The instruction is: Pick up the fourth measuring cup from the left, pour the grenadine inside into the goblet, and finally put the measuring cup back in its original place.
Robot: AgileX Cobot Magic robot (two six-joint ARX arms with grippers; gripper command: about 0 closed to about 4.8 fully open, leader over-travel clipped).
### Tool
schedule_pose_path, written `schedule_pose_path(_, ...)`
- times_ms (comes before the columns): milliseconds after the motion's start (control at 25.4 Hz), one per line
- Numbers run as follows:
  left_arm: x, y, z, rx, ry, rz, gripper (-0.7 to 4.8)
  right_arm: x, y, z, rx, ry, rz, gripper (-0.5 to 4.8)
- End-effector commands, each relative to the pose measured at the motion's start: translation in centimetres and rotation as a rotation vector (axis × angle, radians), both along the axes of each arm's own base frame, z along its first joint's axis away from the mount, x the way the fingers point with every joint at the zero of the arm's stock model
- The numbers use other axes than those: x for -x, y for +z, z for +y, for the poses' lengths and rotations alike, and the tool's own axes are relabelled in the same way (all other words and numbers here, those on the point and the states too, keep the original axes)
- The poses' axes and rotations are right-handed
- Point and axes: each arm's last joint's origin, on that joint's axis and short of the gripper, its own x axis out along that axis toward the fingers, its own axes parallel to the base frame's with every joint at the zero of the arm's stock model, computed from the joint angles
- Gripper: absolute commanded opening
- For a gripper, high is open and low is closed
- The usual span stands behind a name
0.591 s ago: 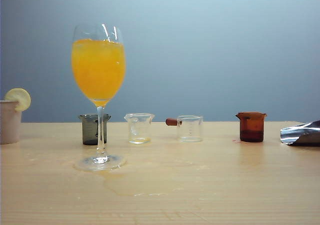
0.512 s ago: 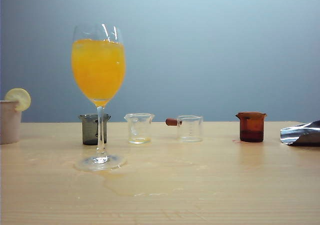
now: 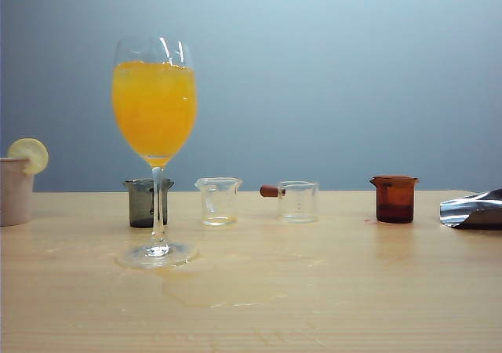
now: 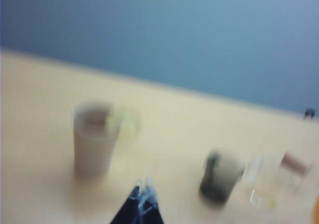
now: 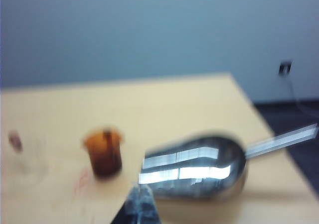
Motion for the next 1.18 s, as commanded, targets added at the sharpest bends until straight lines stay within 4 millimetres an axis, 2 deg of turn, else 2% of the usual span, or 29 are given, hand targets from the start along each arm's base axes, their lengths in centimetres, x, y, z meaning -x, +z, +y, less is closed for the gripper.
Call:
schedule_pose_path(39,0.9,3.8,-0.1,-0.035,0.006,-0.04,-0.05,-0.1,1.9,0.0,0.002,0.005,0.045,-0.03)
schedule_pose_path(236,0.4,8.2,0.0,-0.037,0.002,-0.044,-0.05,-2.0,4.0,0.2,0.006,0.015,0.096,-0.03)
schedule_pose_path(473,-1.8,12.5,-0.2,-0.098,-0.091,-0.004,-0.05,-5.7,4.5,1.0,-0.001,0.068,0.082,-0.03)
schedule_pose_path(512,-2.5,13.6,-0.4,-0.098,-0.112,0.003,-0.05,-6.7,4.3,1.6,0.001,0.093,0.09,-0.03)
schedule_pose_path(630,-3.2,14.9,-1.0,-0.104,-0.166,0.0,-0.05,-8.2,3.4,2.8,0.009,0.149,0.122,-0.03)
schedule_pose_path(749,-4.1,16.0,-2.9,-0.17,-0.287,-0.007,-0.05,-10.7,1.7,4.5,0.018,0.166,0.153,-0.03)
schedule_pose_path(946,-4.4,16.3,-5.1,-0.19,-0.378,-0.003,-0.05,-13.3,-0.1,5.2,0.013,0.177,0.127,-0.03)
schedule_pose_path(1182,-4.9,15.8,-7.8,-0.261,-0.536,0.016,-0.05,-15.8,-4.4,5.9,0.03,0.172,0.219,-0.03)
